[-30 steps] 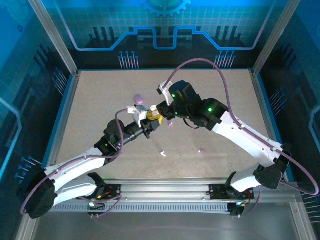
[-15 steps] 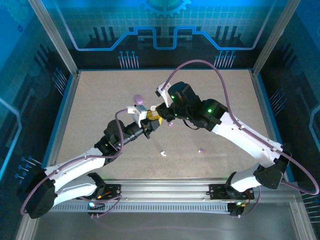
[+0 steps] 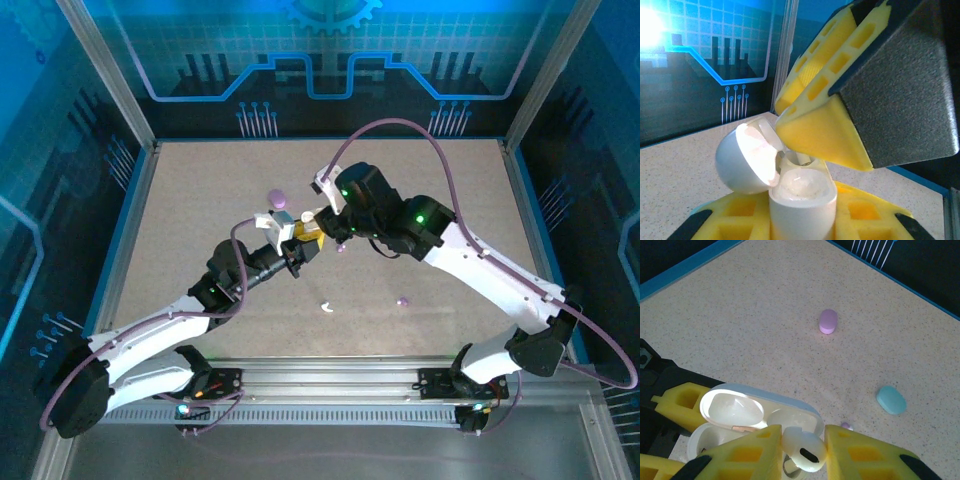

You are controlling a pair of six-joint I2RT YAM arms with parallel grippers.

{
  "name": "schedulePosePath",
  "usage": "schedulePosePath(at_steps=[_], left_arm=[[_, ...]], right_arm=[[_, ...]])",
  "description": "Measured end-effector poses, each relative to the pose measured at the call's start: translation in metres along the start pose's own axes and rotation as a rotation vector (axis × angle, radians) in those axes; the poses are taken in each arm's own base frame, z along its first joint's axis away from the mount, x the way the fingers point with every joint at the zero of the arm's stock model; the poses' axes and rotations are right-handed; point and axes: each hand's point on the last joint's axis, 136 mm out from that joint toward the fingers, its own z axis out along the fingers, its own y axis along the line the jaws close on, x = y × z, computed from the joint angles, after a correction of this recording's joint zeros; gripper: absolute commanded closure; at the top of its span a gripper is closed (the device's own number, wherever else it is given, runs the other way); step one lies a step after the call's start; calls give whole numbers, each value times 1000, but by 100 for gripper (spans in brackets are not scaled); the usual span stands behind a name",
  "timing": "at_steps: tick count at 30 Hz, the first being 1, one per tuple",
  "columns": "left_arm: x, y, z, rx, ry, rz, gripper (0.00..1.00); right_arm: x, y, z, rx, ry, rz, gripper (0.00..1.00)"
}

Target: Insert the wireless bluetooth earbuds into the charging case

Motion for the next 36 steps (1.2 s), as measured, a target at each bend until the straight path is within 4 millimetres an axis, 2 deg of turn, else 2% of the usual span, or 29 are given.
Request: schedulePosePath(at_steps=[8,14,24,32,36], left_arm=[[0,0,0,1,-1,7,78],[0,0,0,1,-1,11,78],[-6,-6,-1,30,-31,48,78],[-18,-11,-3,52,-77,77,78],[-19,-13,-3,65,-84,82,78]], right_arm=[[2,9,0,-50,17,-20,70],[2,11,0,-67,19,-18,64],[-3,16,-11,-158,3,64,45],[-15,12,-32,-242,-48,164,44],[-18,15,-36,-280,-60,200,46]])
